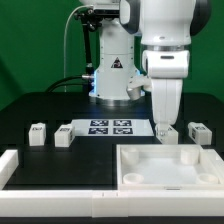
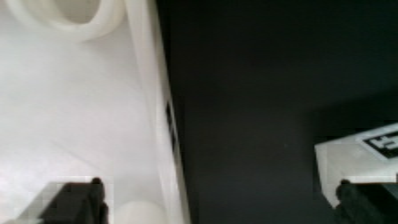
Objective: Assemble one leg
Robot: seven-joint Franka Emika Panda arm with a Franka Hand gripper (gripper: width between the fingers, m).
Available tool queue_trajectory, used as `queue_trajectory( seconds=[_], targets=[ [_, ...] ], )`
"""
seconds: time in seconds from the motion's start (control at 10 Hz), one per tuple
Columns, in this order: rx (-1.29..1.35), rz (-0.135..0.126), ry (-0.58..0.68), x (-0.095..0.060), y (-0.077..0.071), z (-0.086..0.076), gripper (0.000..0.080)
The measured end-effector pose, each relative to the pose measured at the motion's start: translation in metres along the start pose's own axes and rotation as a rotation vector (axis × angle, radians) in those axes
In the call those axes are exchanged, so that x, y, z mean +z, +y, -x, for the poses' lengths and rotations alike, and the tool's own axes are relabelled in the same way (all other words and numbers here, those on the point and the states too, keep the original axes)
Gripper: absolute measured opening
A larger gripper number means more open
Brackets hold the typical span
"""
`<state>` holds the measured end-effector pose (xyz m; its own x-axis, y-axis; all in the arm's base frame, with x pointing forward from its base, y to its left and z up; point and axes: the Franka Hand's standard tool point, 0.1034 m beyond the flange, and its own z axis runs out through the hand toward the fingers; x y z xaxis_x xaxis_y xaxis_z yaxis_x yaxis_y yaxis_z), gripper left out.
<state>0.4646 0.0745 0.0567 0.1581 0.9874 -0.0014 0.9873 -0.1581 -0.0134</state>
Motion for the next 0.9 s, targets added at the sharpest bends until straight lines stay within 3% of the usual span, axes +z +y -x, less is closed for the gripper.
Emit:
queue_trajectory(
  seconds=[0.2, 0.5, 0.7, 0.9],
  targets=[
    [0.005, -0.003, -0.001, 0.002, -0.001, 0.001, 0.0649],
    [0.366, -0.009, 0.004, 0.002, -0.002, 0.000, 0.0649],
    [0.735, -0.040, 0.010, 0.006, -0.015, -0.007, 0.0649],
    [1.006, -0.061, 0.005, 0.008, -0.030, -0.024, 0.0649]
  ],
)
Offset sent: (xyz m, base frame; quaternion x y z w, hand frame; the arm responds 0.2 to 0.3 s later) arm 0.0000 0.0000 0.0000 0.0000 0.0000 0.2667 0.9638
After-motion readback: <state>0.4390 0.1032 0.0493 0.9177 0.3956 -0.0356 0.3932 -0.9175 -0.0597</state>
